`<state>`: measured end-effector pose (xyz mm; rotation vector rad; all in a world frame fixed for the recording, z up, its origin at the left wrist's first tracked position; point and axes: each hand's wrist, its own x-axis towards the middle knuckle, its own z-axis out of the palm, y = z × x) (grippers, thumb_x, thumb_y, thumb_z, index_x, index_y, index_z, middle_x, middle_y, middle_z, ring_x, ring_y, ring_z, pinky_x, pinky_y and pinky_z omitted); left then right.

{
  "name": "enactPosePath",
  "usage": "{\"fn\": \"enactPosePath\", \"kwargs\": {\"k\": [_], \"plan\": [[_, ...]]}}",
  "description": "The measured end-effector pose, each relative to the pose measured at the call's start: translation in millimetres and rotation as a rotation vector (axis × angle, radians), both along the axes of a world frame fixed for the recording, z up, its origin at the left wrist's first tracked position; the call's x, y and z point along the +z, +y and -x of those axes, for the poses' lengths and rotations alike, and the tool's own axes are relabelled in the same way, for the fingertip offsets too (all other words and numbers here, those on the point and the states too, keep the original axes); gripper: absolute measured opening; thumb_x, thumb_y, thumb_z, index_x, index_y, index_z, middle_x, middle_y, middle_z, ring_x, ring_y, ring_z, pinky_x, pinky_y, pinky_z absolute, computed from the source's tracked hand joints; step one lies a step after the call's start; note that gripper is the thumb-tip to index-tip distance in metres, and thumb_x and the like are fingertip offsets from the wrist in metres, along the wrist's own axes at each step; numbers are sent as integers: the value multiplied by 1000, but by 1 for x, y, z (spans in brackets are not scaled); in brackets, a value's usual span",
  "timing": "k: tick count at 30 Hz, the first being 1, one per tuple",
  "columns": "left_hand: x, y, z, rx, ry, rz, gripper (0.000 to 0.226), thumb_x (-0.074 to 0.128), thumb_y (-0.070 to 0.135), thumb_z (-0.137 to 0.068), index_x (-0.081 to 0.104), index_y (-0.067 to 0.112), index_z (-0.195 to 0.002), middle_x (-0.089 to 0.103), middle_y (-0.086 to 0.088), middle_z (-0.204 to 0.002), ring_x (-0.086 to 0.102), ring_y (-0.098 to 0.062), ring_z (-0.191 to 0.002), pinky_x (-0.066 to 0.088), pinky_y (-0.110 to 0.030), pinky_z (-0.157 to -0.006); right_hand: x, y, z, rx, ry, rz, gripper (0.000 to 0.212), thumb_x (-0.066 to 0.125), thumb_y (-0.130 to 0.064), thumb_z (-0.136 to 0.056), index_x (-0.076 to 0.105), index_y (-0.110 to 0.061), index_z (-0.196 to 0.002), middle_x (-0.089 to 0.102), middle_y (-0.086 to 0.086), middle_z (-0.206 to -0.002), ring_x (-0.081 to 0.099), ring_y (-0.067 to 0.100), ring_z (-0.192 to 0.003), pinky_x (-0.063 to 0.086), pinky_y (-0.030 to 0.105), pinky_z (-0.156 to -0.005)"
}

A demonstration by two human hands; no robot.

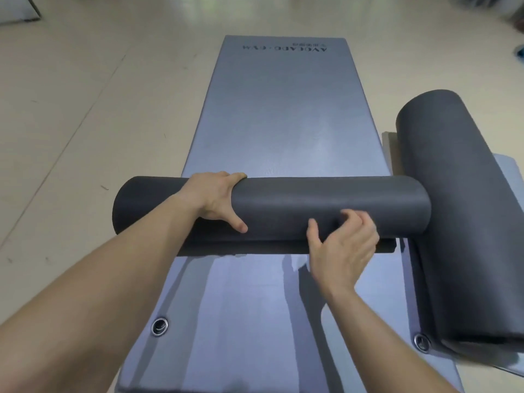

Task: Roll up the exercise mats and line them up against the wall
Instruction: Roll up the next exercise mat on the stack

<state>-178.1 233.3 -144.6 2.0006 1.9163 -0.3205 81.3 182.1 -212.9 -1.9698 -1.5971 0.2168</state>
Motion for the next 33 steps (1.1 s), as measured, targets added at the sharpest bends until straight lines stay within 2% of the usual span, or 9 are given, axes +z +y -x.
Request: {"fn": "enactPosePath", "kwargs": {"k": [4,7,16,19,23,25,27,29,33], "plan": [[2,3,-6,59,6,43,126,69,91,-37,38,37,-146,64,8,-116,63,-24,-104,54,-44,-92,-19,-69,18,-50,667,484,79,57,-52,-99,19,-24,-162,38,7,-159,44,26,-141,41,40,-108],[7,-1,-20,125,-2,82,108,72,90,-46,48,35,-136,66,7,-108,62,-24,-97,53,-39,-86,5,-55,39,151,904,534,79,48,-53,-104,-3,-40,-164,30,-3,-166,41,18,-144,34,30,-105],[-8,-56,-69,663,-680,310,108,84,88,-30,72,23,-116,79,2,-103,78,-22,-90,61,-42,-91,39,-49,-14,235,767,525,71,65,-40,-97,29,-40,-159,43,-10,-150,59,9,-119,52,41,-105],[-8,-60,-108,683,-643,304,99,81,88,-38,71,24,-113,77,3,-99,75,-22,-90,60,-42,-89,44,-75,-34,277,828,672,54,70,-49,-92,38,-65,-133,60,-24,-124,68,12,-110,59,40,-95],[10,-62,-163,550,-354,207,85,70,87,-55,61,23,-111,65,8,-95,66,-19,-88,54,-34,-80,34,-86,-56,287,984,752,80,88,-48,-77,38,-47,-140,67,-20,-124,70,2,-106,58,37,-98],[13,-66,-169,512,-383,190,75,72,82,-62,60,27,-112,66,11,-98,65,-16,-89,54,-34,-81,29,-82,-72,239,1055,741,81,90,-44,-75,42,-43,-140,70,-14,-126,72,8,-108,58,40,-99],[2,-81,-161,496,-586,238,75,76,77,-66,56,40,-127,67,18,-115,65,-11,-103,52,-33,-93,28,-76,-90,205,1073,728,76,89,-39,-76,46,-44,-139,74,-9,-122,74,14,-105,59,41,-95],[-15,-105,-163,494,-842,297,105,79,83,-60,33,58,-151,61,25,-135,63,-7,-119,49,-34,-107,30,-70,-106,184,1071,704,69,88,-31,-80,49,-44,-135,77,-7,-114,76,15,-99,61,35,-85],[-47,-111,-196,581,-1074,231,113,80,88,-53,23,68,-149,56,30,-142,62,-6,-125,52,-40,-107,39,-62,-128,111,1041,639,60,87,-34,-81,52,-50,-127,77,-15,-106,76,11,-94,61,32,-83]]}}
